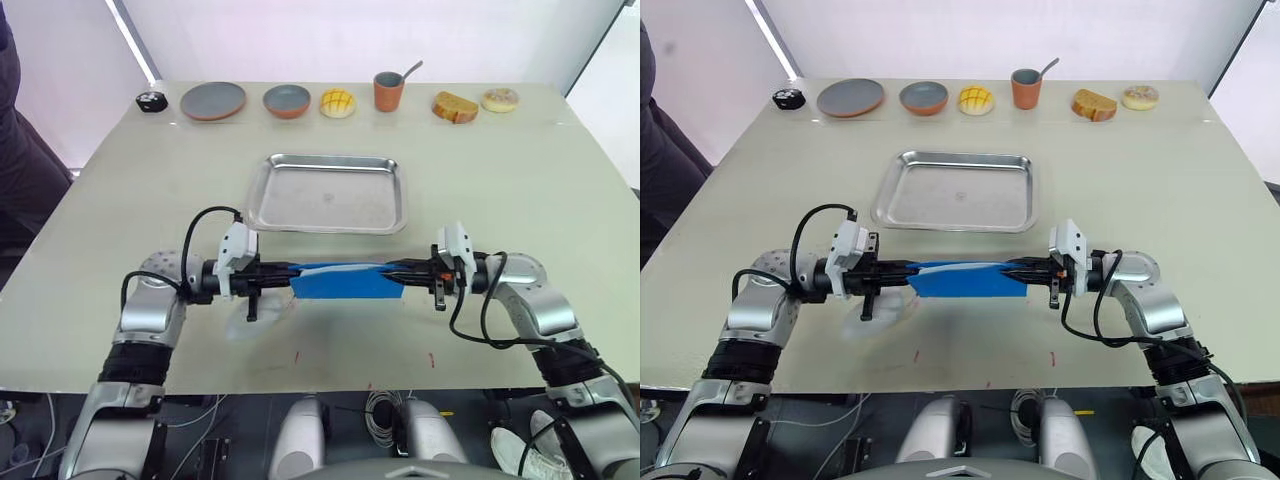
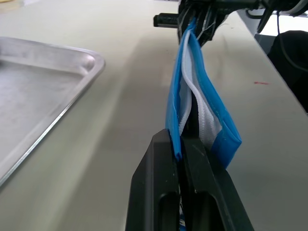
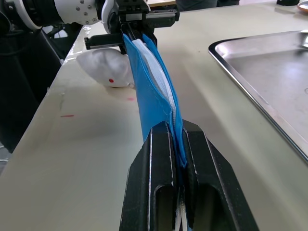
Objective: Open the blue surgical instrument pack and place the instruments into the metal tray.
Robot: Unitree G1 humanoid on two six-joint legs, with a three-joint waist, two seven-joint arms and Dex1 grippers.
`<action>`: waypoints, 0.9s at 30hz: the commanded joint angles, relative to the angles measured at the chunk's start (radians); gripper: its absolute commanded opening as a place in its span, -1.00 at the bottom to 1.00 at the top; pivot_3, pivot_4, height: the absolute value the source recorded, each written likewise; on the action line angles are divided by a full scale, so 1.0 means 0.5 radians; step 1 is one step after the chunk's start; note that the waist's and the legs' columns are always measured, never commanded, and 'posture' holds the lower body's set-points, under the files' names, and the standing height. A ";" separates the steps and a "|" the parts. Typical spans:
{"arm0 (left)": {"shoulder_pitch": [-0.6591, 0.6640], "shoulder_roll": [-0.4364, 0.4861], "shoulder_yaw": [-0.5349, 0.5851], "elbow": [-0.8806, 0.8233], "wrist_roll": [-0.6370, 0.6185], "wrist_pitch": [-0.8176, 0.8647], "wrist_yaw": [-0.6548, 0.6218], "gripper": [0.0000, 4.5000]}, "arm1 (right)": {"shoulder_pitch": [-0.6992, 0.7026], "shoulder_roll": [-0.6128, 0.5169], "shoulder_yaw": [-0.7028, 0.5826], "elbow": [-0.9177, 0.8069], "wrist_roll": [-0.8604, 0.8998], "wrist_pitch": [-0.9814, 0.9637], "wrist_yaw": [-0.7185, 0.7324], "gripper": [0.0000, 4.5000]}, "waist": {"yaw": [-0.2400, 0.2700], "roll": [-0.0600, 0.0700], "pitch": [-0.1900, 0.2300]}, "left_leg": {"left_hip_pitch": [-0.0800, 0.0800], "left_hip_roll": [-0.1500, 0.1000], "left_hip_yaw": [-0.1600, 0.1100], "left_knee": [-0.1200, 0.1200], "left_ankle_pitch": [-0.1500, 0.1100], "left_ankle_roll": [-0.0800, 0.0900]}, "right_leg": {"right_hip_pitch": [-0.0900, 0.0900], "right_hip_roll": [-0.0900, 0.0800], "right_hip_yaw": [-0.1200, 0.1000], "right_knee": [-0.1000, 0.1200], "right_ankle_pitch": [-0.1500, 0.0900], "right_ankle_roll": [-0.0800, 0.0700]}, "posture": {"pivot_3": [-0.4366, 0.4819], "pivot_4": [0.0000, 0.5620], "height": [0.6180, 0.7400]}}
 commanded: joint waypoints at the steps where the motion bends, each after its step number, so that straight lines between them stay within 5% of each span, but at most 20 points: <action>1: -0.028 -0.004 0.035 -0.095 -0.056 -0.010 0.028 -0.97 | -0.023 0.007 0.028 0.014 -0.041 -0.003 -0.010 -1.00 | -0.001 0.000 0.000 | 0.000 0.000 0.000 0.000 0.000 0.000 | 0.000 0.000 0.000 0.000 0.000 0.000 | -0.05 -0.47 1.00; 14: -0.079 -0.031 0.010 0.010 -0.014 -0.056 0.055 -0.97 | -0.052 -0.012 0.013 -0.023 0.053 0.257 -0.041 -1.00 | 0.000 0.000 0.000 | 0.000 0.000 0.000 0.000 0.000 0.000 | 0.000 0.000 0.000 0.000 0.000 0.000 | -0.05 -0.47 1.00; 21: -0.055 -0.034 -0.012 -0.049 -0.035 0.024 0.057 -1.00 | 0.013 -0.086 -0.075 -0.208 0.185 0.499 -0.054 0.18 | 0.002 0.000 0.001 | -0.002 0.000 0.000 0.000 0.000 0.000 | 0.000 0.000 0.000 -0.001 0.000 0.000 | -0.05 -0.47 1.00; 27: -0.049 -0.043 -0.029 -0.090 -0.053 0.100 0.053 -1.00 | 0.058 -0.228 -0.328 -0.417 0.514 0.836 -0.086 0.18 | 0.002 0.000 0.001 | -0.002 0.000 0.000 0.000 0.000 0.000 | 0.000 0.000 0.000 -0.001 0.000 0.000 | -0.05 -0.47 1.00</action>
